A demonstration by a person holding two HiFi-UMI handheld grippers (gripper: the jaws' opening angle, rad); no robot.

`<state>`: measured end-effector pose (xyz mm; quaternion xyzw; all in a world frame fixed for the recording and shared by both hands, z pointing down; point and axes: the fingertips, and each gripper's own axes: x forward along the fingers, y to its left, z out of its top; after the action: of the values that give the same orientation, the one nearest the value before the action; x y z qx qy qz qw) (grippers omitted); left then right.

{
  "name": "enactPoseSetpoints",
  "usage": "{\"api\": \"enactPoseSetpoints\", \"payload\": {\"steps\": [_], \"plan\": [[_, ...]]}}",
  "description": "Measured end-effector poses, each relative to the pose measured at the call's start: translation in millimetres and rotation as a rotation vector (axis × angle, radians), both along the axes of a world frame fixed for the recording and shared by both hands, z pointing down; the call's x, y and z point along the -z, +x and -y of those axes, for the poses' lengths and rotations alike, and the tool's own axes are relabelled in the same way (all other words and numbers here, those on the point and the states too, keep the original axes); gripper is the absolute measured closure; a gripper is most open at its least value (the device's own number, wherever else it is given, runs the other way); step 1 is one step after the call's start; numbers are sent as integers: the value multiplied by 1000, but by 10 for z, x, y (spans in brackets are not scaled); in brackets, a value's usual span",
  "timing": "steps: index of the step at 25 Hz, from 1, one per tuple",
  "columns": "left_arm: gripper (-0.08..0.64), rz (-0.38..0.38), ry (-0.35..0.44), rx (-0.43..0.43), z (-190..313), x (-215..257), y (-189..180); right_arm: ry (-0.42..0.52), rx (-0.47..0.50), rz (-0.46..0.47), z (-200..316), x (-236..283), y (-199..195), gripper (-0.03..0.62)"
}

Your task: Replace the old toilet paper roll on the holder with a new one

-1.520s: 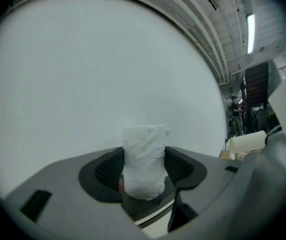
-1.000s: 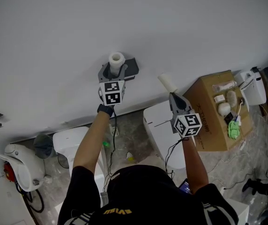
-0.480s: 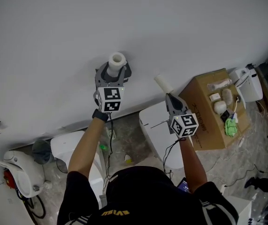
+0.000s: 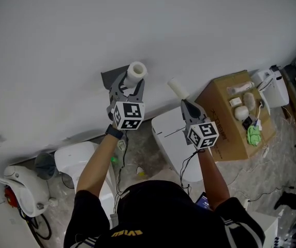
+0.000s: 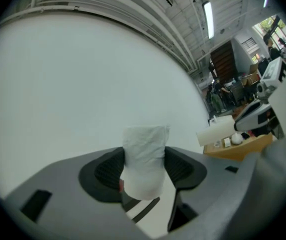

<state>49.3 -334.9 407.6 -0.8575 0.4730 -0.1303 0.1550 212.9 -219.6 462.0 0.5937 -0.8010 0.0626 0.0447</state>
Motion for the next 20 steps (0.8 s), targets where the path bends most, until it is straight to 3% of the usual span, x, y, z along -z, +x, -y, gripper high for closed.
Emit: {"api": "enactPoseSetpoints", "payload": {"steps": [13,20], "plan": [[299,193,24,-87,-267,-333,418,0,-15,27,-15,27,-25,597],[299,322,80,-130,-341,-592,550,20,6,-35,45,57,-251,597]]}}
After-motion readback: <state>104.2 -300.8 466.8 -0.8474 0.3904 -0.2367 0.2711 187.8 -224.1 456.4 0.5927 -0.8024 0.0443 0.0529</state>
